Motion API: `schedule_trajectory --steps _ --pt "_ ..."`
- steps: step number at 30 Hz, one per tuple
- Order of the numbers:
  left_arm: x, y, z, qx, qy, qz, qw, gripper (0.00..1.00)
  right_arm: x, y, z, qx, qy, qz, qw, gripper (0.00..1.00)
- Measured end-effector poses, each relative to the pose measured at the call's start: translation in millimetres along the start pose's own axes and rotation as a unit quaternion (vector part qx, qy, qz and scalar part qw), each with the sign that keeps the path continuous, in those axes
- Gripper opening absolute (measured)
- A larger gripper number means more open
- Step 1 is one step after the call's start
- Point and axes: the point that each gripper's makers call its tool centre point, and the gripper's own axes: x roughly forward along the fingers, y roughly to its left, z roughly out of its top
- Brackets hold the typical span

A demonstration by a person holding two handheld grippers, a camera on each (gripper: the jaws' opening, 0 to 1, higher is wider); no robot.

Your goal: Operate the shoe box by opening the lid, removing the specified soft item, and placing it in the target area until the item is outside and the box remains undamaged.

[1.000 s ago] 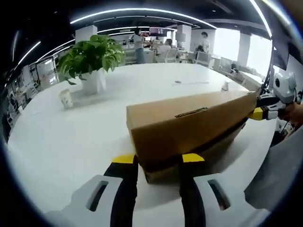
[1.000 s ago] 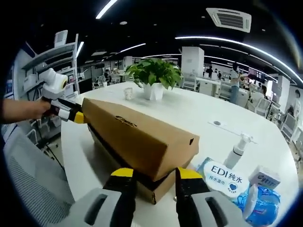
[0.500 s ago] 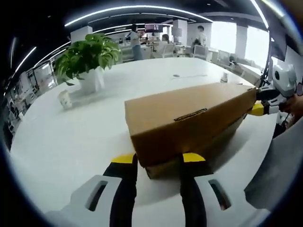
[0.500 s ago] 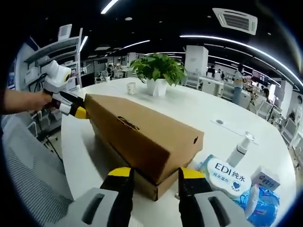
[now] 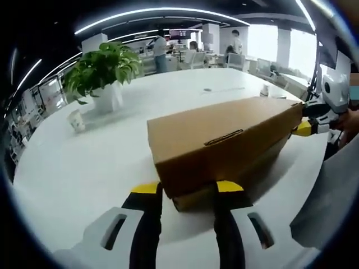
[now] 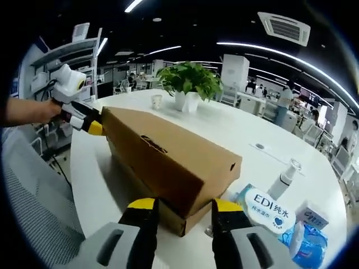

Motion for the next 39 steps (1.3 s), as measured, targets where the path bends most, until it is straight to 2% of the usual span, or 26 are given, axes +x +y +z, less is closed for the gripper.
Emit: schedule_trajectory --steps 4,22,39 --pt "2 -2.9 -3.3 0.005 0.004 -0.008 0.9999 0.40 1 1 -1.4 0.003 0.003 -0.001 1.0000 0.36" --pt "5 -9.0 -12.0 0.009 0.017 -0.012 0.9997 0.40 3 3 -5.1 -0.002 0.011 -0.001 0.9999 0.37" --pt "17 -7.2 -24.0 0.006 0.035 -0.017 0.9992 0.41 10 5 -16.4 -0.018 0.026 0.005 0.9995 0.38"
